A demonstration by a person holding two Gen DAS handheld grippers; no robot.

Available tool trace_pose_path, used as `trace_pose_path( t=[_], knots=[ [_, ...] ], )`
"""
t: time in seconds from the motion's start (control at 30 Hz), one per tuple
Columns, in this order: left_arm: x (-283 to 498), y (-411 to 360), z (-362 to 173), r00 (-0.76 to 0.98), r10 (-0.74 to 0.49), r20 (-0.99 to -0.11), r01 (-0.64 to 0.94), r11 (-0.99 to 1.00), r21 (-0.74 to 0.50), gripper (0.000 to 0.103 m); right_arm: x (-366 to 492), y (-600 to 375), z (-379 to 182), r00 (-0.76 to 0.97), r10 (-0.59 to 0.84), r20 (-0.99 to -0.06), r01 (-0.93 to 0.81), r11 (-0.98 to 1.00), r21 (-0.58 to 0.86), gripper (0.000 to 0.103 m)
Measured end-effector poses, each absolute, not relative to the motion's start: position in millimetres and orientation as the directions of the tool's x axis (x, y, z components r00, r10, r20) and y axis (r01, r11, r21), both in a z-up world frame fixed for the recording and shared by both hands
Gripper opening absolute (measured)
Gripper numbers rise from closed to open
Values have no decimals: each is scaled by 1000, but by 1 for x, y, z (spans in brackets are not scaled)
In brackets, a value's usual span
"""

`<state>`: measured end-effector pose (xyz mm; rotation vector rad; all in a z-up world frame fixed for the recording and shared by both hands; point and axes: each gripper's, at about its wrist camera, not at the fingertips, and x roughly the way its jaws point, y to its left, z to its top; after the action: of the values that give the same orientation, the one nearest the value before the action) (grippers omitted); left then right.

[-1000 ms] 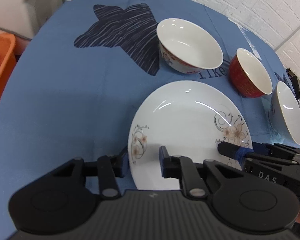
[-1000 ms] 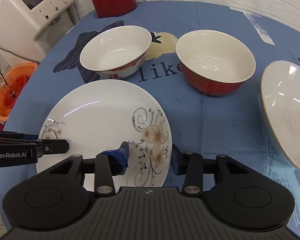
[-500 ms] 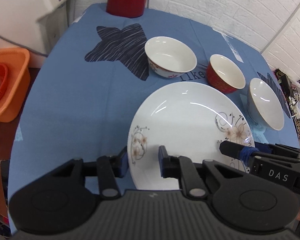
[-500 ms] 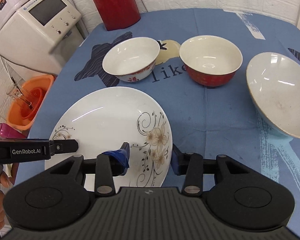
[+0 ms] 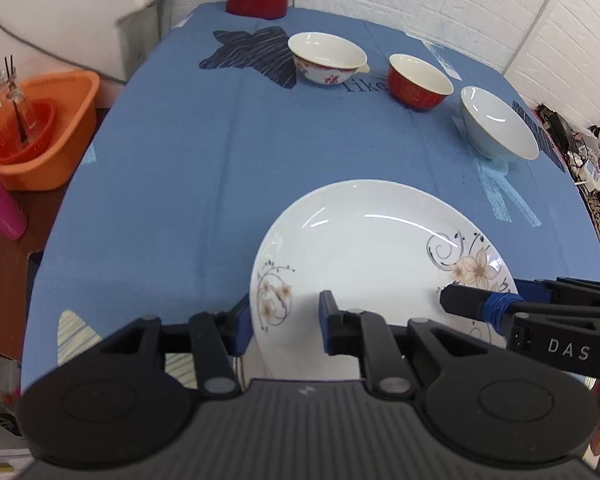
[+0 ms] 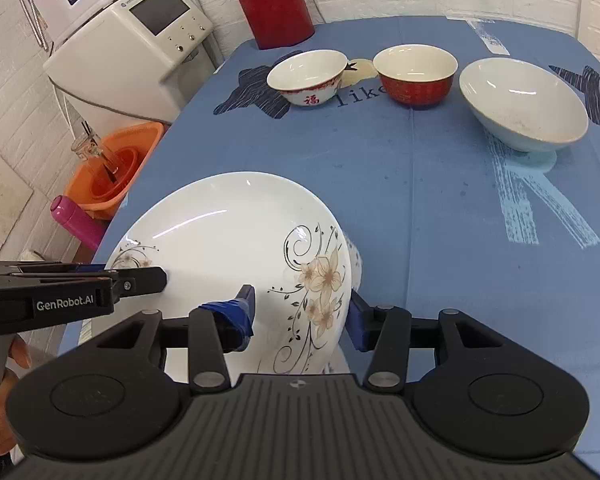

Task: Organize plates and bowls
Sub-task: 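Carry the floral plate with both grippers and lower it onto the plate stack, then open both grippers to release the floral plate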

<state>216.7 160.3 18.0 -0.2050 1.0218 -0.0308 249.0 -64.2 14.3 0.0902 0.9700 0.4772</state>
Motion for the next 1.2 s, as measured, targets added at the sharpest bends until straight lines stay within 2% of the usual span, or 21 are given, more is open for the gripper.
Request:
trace_pose_path(
  t=[0.4, 0.57, 0.63, 0.77, 0.8, 1.03, 1.2],
  knots=[
    [178, 155, -7, 537, -120, -835, -50, 984, -173, 15, 205, -59, -15, 485, 415, -770, -378, 893, 243, 34],
    [176, 154, -10, 569, -129, -812, -24, 985, -174, 32, 200, -62, -29, 489, 406, -772, -379, 896, 232, 35],
    [174, 157, -11, 573, -170, -802, -7, 977, -212, 49, 198, -60, -29, 511, 406, -758, -395, 894, 212, 35],
    [171, 170, -7, 584, -222, -781, 0, 962, -274, 51, 200, -60, -30, 514, 408, -754, -387, 895, 221, 35],
    [171, 173, -5, 585, -217, -782, -7, 962, -272, 55, 200, -61, -30, 512, 413, -753, -387, 894, 228, 35],
    [172, 186, 21, 590, -195, -783, 24, 974, -225, 56, 208, -70, 4, 566, 461, -683, -394, 879, 267, 35],
    [186, 175, 49, 632, -180, -754, 56, 981, -188, 57, 221, -80, 21, 583, 475, -659, -400, 874, 277, 34]
  ],
)
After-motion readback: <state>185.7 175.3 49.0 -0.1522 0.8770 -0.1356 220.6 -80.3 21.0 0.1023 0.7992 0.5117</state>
